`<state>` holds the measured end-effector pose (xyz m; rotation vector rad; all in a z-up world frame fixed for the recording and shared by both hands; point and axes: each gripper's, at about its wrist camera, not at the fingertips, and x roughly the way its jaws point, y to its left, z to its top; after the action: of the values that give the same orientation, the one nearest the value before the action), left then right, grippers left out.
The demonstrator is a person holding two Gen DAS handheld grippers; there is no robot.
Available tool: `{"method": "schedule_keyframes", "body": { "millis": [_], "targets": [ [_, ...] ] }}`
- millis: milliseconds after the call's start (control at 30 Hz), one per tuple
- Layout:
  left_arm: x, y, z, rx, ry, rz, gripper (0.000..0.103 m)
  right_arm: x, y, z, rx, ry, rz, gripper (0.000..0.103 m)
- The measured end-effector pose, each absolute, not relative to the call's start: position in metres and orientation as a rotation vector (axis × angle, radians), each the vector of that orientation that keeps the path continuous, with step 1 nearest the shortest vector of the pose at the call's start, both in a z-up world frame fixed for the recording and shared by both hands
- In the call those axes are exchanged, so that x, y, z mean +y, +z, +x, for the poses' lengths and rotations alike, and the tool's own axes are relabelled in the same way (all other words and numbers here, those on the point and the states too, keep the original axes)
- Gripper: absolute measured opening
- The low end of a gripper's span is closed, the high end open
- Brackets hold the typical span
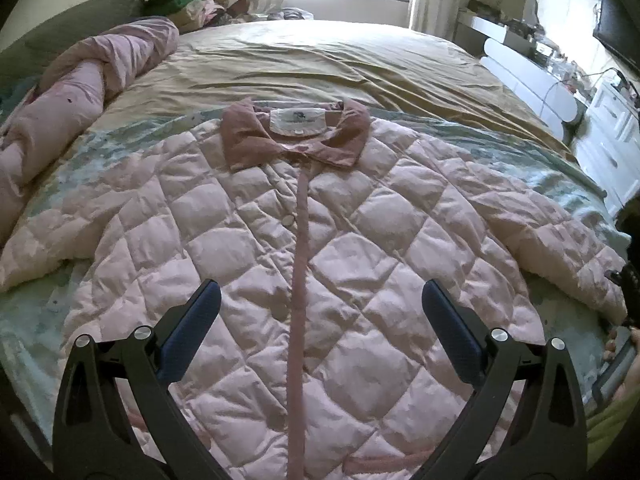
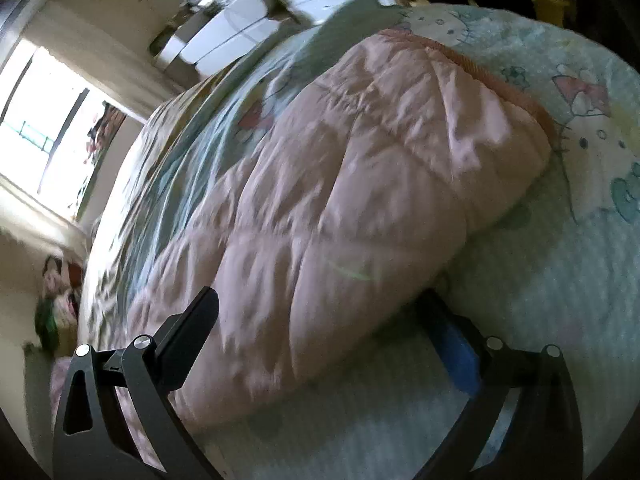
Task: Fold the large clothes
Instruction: 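Lift the sleeve with the right tool and swing it over the jacket body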
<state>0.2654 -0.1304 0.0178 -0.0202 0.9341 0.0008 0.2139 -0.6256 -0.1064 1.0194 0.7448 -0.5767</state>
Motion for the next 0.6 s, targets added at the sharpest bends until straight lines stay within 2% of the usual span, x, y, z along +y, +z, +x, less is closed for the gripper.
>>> {"method": "schedule_keyframes", "body": {
  "millis": [133, 167, 233, 267, 400, 600],
  "targets": [
    [-0.13, 0.028, 0.268, 0.912, 0.015, -0.03, 0.094, -0.644, -0.106, 0.219, 0.672, -0.598, 1.076, 0.099],
    [-0.13, 0.03, 0.269, 0.91, 0.019, -0.029, 0.094, -0.647, -0.107, 0.219, 0.659, -0.599, 1.092, 0.094],
    [-0.127, 0.033, 0.268, 0.907, 0.024, -0.028, 0.094, -0.654, -0.105, 0.219, 0.627, -0.606, 1.087, 0.063],
    [-0.125, 0.036, 0.268, 0.906, 0.026, -0.027, 0.094, -0.656, -0.103, 0.22, 0.616, -0.608, 1.072, 0.039],
    [-0.116, 0.043, 0.271, 0.907, 0.025, -0.039, 0.094, -0.655, -0.082, 0.23, 0.562, -0.504, 1.013, 0.023],
    [-0.093, 0.055, 0.277, 0.899, 0.027, -0.093, 0.094, -0.622, -0.002, 0.245, 0.46, -0.336, 0.825, 0.017]
  ]
}}
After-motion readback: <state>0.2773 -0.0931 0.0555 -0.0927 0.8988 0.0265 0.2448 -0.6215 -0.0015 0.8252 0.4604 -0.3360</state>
